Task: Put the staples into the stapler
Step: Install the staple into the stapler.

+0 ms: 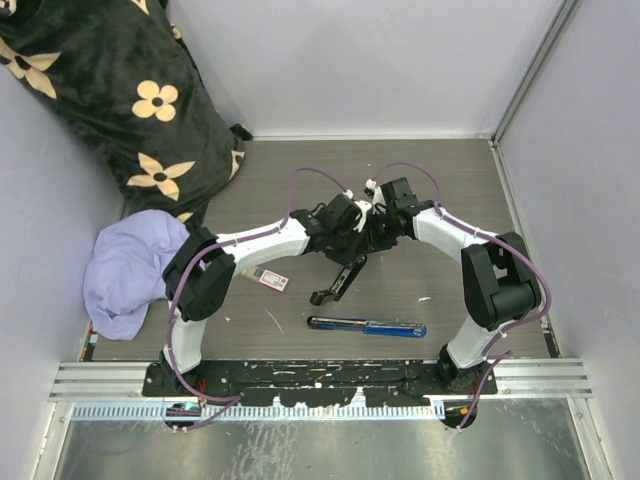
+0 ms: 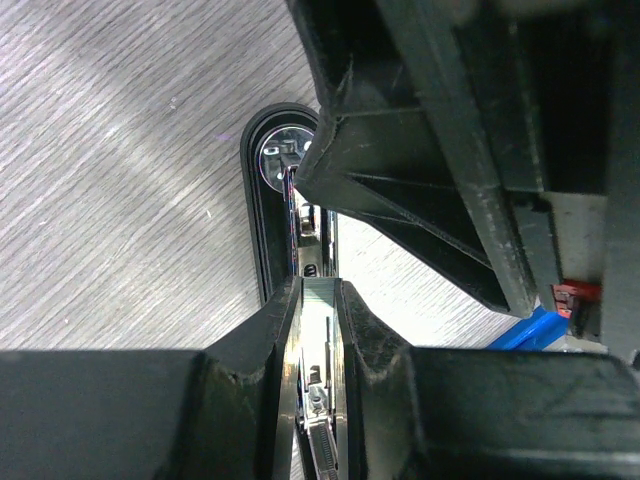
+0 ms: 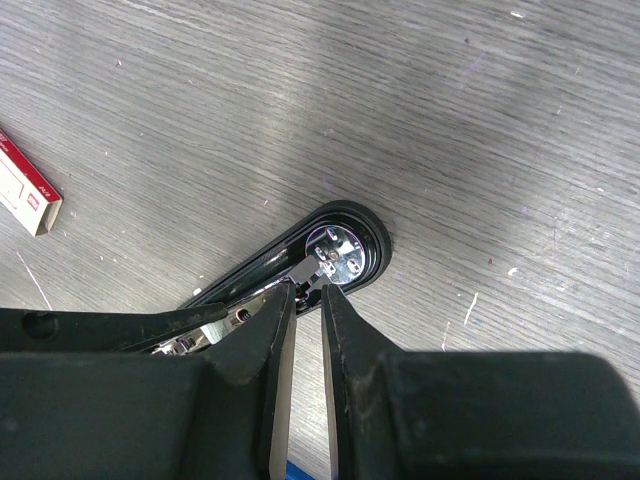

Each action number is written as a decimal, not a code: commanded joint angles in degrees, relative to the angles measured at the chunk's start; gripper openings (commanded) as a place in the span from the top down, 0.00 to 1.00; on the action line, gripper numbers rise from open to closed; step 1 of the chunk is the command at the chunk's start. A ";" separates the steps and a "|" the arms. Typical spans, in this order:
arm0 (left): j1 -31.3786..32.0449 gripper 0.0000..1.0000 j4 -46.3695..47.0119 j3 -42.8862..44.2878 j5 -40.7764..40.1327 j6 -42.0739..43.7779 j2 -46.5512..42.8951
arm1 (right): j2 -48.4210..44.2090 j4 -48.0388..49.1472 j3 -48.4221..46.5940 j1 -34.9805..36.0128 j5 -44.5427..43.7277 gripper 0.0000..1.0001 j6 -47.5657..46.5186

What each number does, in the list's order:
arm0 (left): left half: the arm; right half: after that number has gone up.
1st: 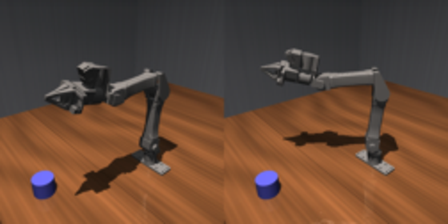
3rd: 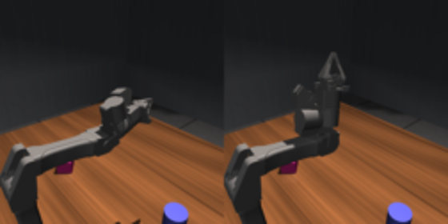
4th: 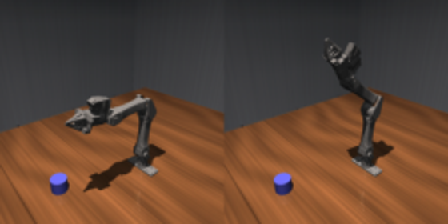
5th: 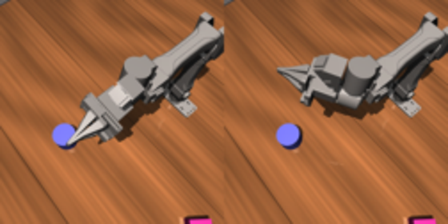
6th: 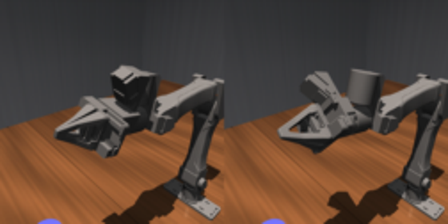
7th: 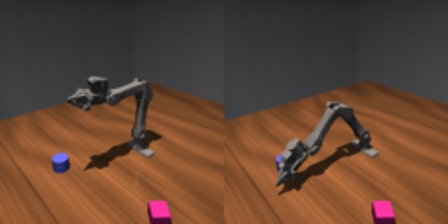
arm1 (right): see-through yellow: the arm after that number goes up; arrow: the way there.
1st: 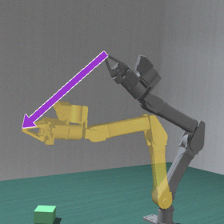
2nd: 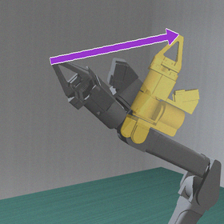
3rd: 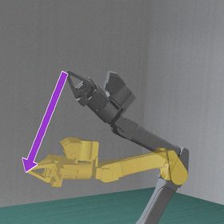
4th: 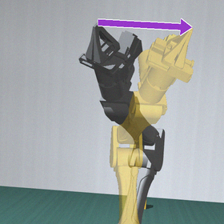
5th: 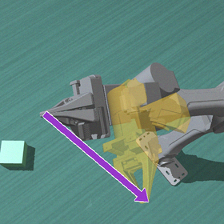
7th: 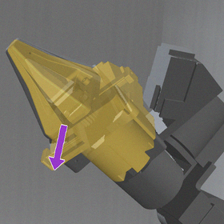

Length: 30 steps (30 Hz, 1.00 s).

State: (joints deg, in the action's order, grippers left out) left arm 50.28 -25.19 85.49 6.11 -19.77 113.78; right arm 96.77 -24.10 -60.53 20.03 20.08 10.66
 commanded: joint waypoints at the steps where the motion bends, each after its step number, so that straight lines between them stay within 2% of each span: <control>1: 0.01 0.83 -2.87 1.95 -4.04 2.00 -0.66 | 2.81 -5.53 2.41 0.79 -1.44 0.80 -1.92; 5: 0.85 0.83 -4.05 2.74 -5.61 2.83 -0.57 | 2.81 -5.44 2.44 0.73 -1.28 0.80 -1.94; 30: 1.83 0.83 -1.79 3.95 -2.38 1.52 -0.49 | 2.19 -5.43 2.72 0.71 -1.36 0.80 -1.80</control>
State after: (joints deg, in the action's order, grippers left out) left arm 51.64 -27.90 87.15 3.27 -18.57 113.78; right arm 96.75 -23.99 -60.47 20.03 20.23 10.66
